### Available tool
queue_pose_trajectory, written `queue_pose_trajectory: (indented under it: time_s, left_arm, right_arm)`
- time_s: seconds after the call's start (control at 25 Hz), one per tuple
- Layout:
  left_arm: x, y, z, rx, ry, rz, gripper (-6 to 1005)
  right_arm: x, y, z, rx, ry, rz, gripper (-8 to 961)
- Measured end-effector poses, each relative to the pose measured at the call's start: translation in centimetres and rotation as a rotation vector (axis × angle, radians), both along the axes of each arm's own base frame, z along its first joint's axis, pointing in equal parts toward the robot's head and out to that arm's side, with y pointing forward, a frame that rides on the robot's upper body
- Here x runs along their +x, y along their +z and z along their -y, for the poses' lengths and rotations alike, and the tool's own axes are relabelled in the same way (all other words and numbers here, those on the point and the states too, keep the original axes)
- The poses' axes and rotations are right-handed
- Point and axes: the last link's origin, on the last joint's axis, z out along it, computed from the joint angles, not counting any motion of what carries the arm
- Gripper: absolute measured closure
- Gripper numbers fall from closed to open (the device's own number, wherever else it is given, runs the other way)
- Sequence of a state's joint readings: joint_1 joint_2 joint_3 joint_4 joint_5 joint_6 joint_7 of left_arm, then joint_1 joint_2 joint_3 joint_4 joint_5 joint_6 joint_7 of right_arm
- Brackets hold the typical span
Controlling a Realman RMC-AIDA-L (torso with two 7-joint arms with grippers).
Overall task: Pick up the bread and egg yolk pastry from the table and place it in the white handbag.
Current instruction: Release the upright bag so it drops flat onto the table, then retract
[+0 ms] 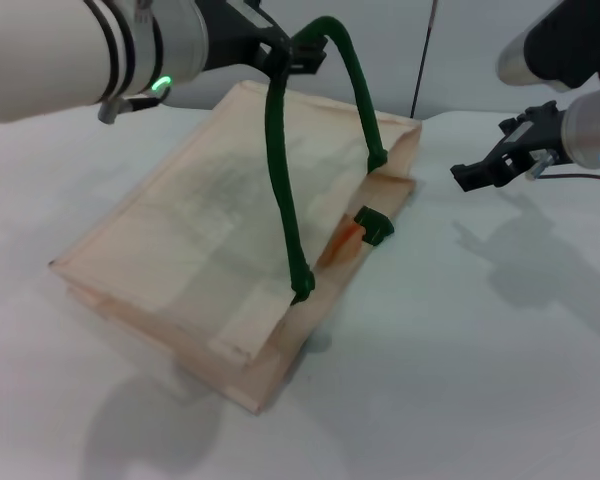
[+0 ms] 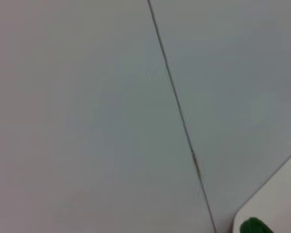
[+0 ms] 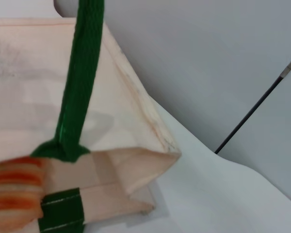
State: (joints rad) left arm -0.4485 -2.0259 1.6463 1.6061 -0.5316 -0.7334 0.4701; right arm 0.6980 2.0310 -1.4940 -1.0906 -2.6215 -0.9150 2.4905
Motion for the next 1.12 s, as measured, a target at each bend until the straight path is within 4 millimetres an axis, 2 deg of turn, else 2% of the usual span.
queue_pose_trajectory:
  time_s: [0.6, 0.84, 1.12]
  left_arm:
    - [0.2, -0.5, 0.4, -0.082, -0.076, 0.123, 121]
    - [-0.9, 1.0, 0.2, 0.015, -0.062, 0.183, 125]
    - [-2.6, 2.7, -0.3, 0.177, -0.05, 0.236, 130]
  right_arm:
    - [0.2, 0.1, 0.0, 0.008, -0.003, -0.003, 65]
    - [0.5, 0.9, 0.0, 0.096, 0.007, -0.079, 65]
    - [0.5, 2.8, 0.1, 0.332, 0.095, -0.279, 65]
